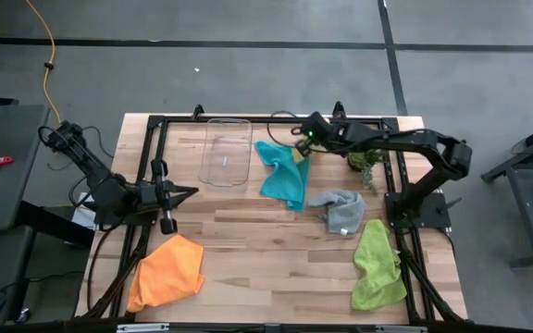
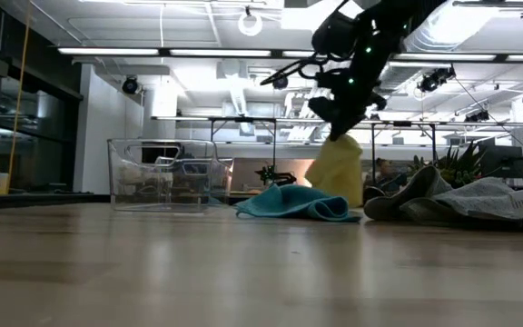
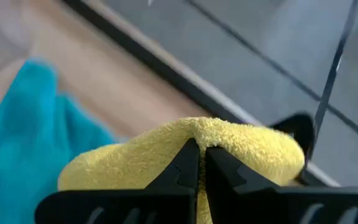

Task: Fold microfiber towels
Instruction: Move the folded yellow microfiber cloth to the top middle of the table

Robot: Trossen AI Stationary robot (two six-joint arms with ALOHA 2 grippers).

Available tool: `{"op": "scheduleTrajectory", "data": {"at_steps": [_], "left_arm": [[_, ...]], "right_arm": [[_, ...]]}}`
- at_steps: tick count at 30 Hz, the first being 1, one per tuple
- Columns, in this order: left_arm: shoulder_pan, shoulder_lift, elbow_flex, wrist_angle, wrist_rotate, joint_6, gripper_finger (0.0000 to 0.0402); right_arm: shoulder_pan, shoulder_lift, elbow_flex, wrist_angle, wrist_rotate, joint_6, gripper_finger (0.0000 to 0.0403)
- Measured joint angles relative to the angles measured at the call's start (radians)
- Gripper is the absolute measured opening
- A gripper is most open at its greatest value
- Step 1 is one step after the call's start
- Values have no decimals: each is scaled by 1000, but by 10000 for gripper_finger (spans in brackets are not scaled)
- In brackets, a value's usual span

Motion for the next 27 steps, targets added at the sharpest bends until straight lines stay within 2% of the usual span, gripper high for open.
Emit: {"op": "scheduleTrajectory", "data": {"at_steps": [5,8,11,15,19,27], "left_arm": [[13,12,0,-1,0,0,0],[13,22,0,-1,0,0,0],[13,29,0,0,0,-3,0],[12,40,0,-1,1,-10,0],[12,49,1,-1,1,-9,0],[12,48,1,0,0,-8,0]], "right_arm": [[-25,12,0,212,57,-78,0],[-38,12,1,279,-1,-34,0],[-44,34,2,270,-69,37,0],[-32,90,2,205,-62,86,0],[0,161,1,156,-111,112,0],[108,309,1,167,-307,184,0]]}}
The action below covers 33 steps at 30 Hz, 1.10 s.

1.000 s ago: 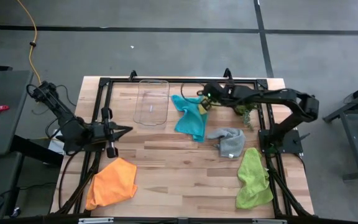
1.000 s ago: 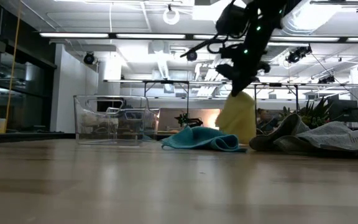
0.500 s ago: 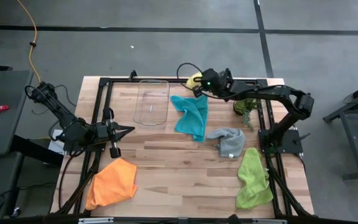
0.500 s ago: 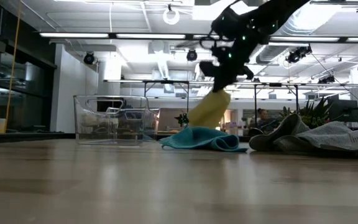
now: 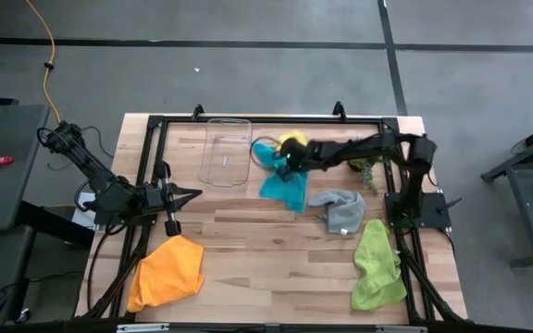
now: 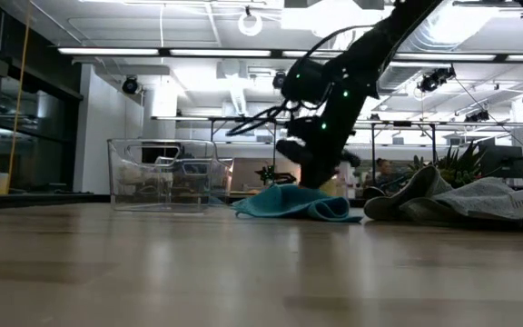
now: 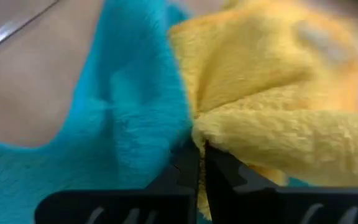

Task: Fold microfiber towels
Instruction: Move the folded yellow microfiber cloth to the top middle of the table

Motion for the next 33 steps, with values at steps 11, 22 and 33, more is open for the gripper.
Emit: {"op": "scheduleTrajectory", "data": {"at_steps": [11,22,33], "left_arm": [[0,0,0,0,0,-2,0],[0,0,0,2,0,-3,0],[0,0,0,9,1,0,0]], "right_arm": [[251,98,3,203,-200,162,0],[338,-157,2,-89,28,168,0],[52,-362,2,-218,79,49,0]]}}
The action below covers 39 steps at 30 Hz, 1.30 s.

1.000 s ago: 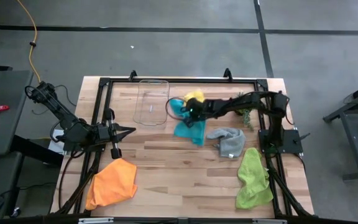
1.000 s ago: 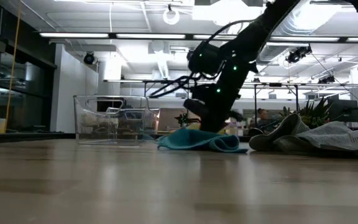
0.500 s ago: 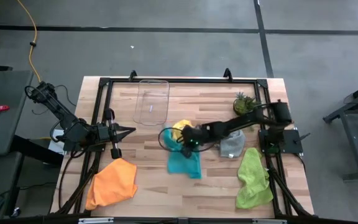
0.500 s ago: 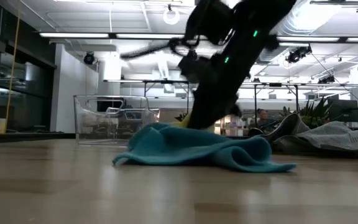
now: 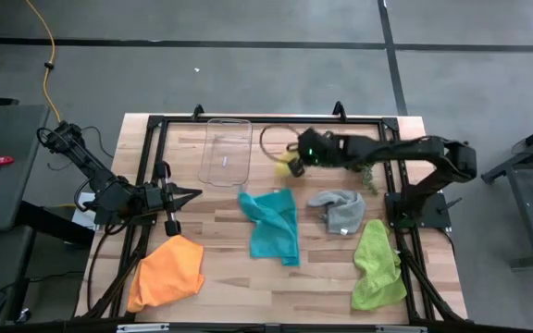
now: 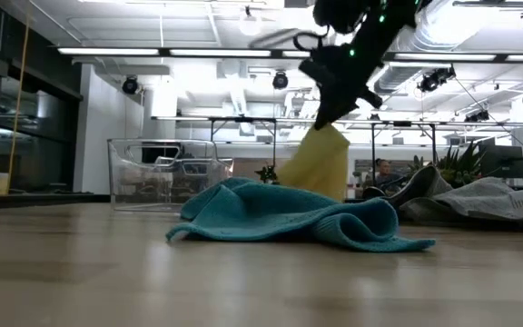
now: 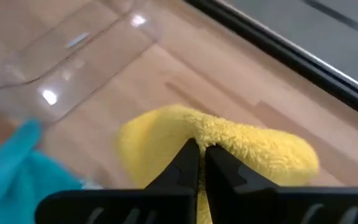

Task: Fold microfiber towels
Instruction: Move the folded yellow microfiber cloth to the top middle of the table

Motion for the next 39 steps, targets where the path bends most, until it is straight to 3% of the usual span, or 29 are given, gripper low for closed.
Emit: {"op": "scheduleTrajectory", "data": {"at_steps": [4,9,13,17,23,26,35,39], "left_arm": [[0,0,0,0,0,0,0],[0,0,0,0,0,0,0],[0,0,0,-1,0,-1,0],[-1,0,0,-4,0,-15,0],[-2,0,0,-10,39,-43,0],[-2,0,0,1,44,-21,0],[13,0,0,40,45,19,0],[20,0,0,36,45,17,0]], "right_arm": [[-127,25,0,112,-89,-71,0],[-251,11,0,407,-221,-127,0],[-281,18,-22,443,-249,-90,0],[-277,67,-162,461,-340,4,0],[-281,115,-406,696,-396,148,0],[-307,111,-434,688,-347,166,0],[-326,119,-417,598,-72,192,0],[-325,121,-415,558,-15,210,0]]}}
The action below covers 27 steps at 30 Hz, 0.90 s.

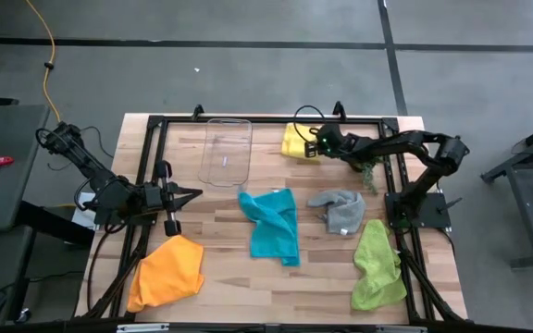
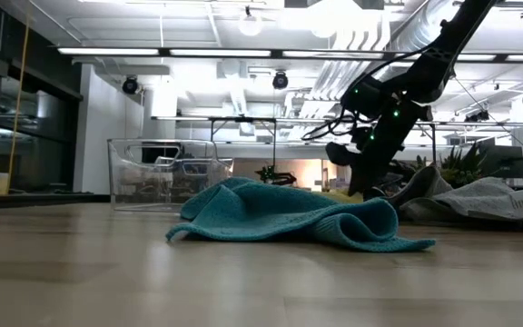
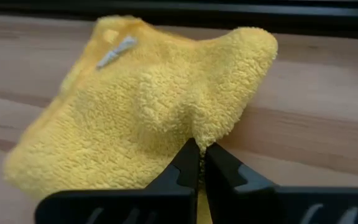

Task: Fold microfiber towels
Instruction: Move the folded yellow microfiber cloth to the top middle of the table

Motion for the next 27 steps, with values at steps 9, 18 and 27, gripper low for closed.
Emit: {"op": "scheduleTrajectory", "data": {"at_steps": [9,18,27], "left_arm": [[0,0,0,0,0,0,0],[0,0,0,0,0,0,0],[0,0,0,-2,0,0,0]], "right_arm": [[0,1,0,-25,7,7,0],[-1,1,19,-49,81,-29,85],[1,1,218,-185,140,-168,163]]}}
